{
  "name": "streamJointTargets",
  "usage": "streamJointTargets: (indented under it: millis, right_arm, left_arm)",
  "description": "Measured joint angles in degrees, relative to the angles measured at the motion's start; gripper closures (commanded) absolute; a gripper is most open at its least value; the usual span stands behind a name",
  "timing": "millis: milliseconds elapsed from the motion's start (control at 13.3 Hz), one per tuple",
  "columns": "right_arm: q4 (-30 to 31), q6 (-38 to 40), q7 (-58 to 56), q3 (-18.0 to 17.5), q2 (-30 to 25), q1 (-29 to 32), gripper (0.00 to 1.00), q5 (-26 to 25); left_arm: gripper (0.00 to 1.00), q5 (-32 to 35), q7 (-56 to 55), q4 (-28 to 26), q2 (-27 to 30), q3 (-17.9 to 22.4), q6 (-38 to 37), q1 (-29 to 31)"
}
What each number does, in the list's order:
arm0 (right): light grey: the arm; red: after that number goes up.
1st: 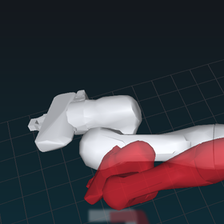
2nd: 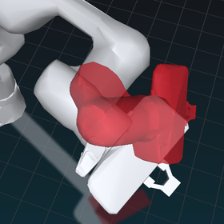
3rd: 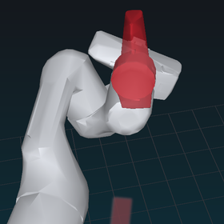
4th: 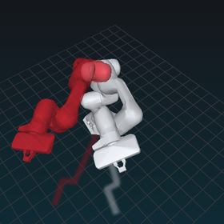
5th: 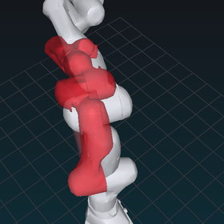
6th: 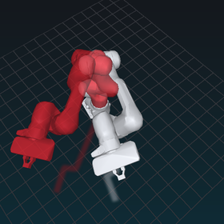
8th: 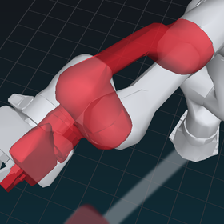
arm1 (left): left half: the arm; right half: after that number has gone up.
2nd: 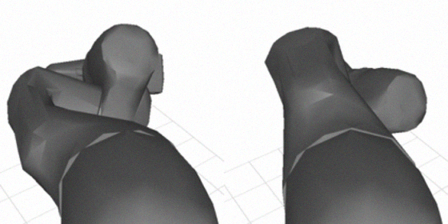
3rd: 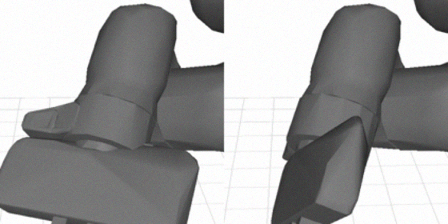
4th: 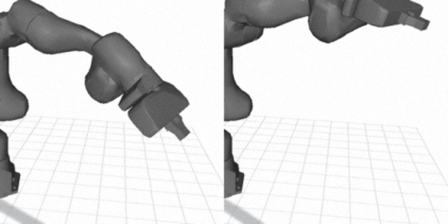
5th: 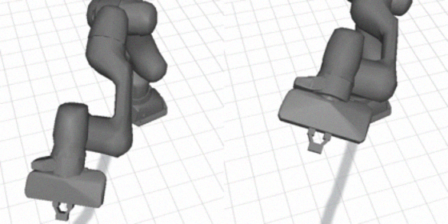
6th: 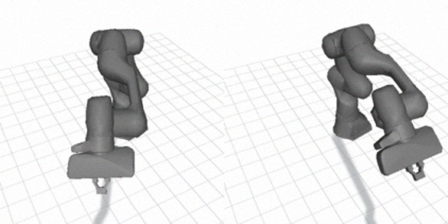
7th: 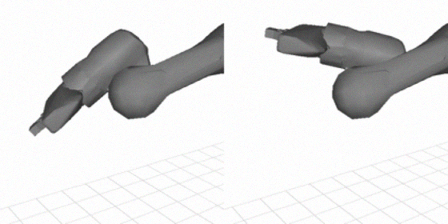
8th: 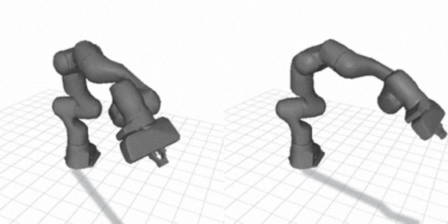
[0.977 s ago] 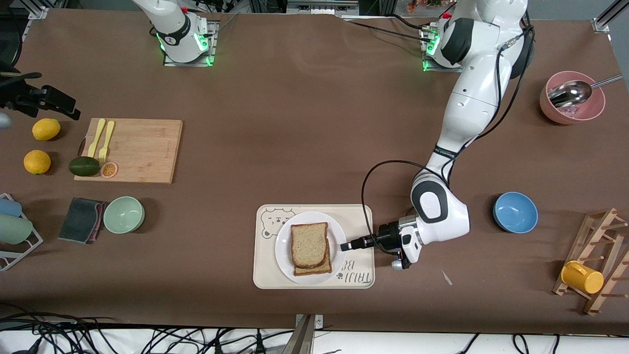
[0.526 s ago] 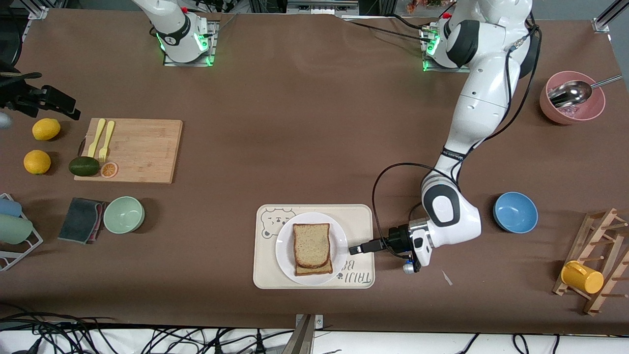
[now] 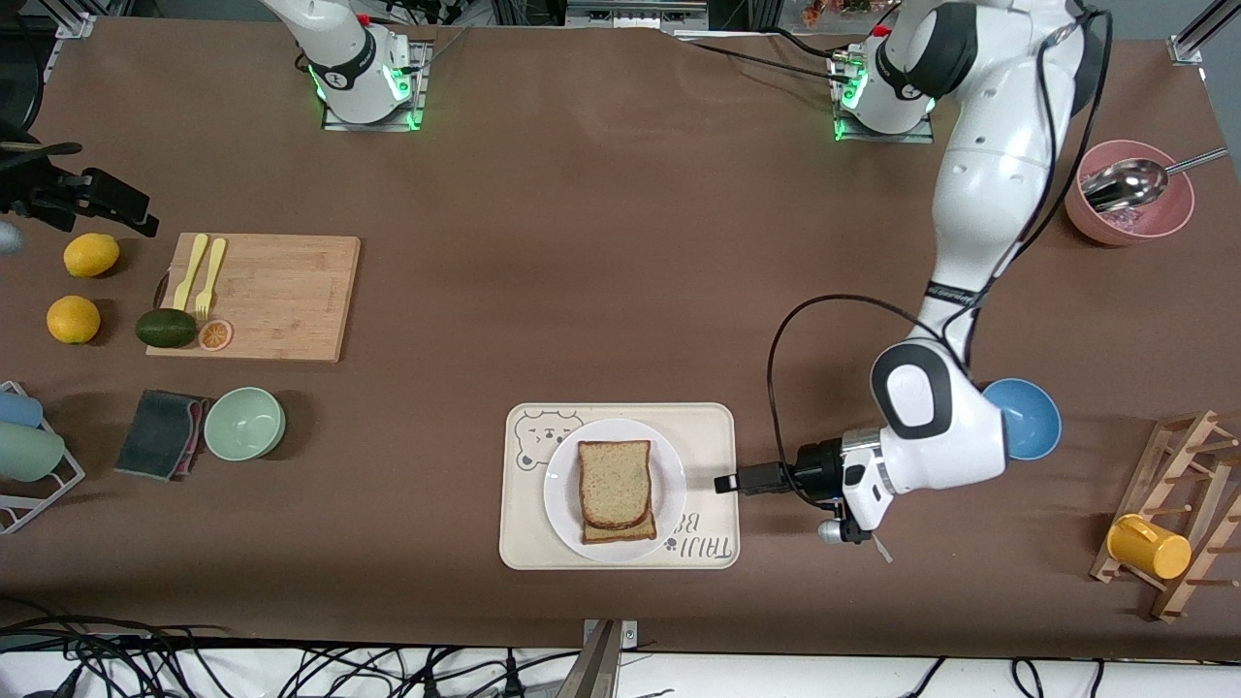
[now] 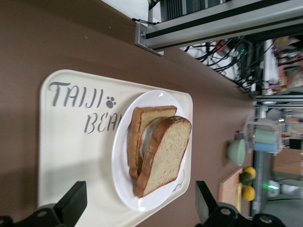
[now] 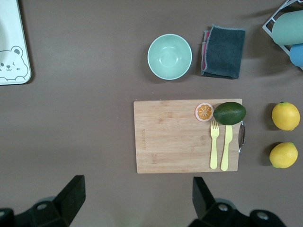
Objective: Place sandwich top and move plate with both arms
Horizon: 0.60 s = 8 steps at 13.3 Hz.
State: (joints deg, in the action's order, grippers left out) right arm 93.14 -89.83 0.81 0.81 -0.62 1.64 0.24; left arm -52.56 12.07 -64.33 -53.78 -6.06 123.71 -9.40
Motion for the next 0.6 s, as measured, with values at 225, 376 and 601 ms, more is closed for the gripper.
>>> streamJointTargets:
  millis: [225, 376, 601]
  right_arm:
    - [-0.02, 0.01, 0.00, 0.00, 0.00, 0.00, 0.00, 0.01]
    - [-0.02, 0.02, 0.00, -0.01, 0.00, 0.00, 0.00, 0.02]
    - [-0.02, 0.02, 0.00, -0.01, 0.00, 0.00, 0.00, 0.02]
  left_arm:
    - [0.00, 19.37, -10.36, -2.25, 7.60, -0.01, -7.58, 0.03]
    - [0.00, 34.00, -16.90, -3.11, 11.76, -0.23, -12.81, -0.23]
    - [0.00, 40.37, -19.85, -4.02, 15.12, -0.19, -20.65, -0.74]
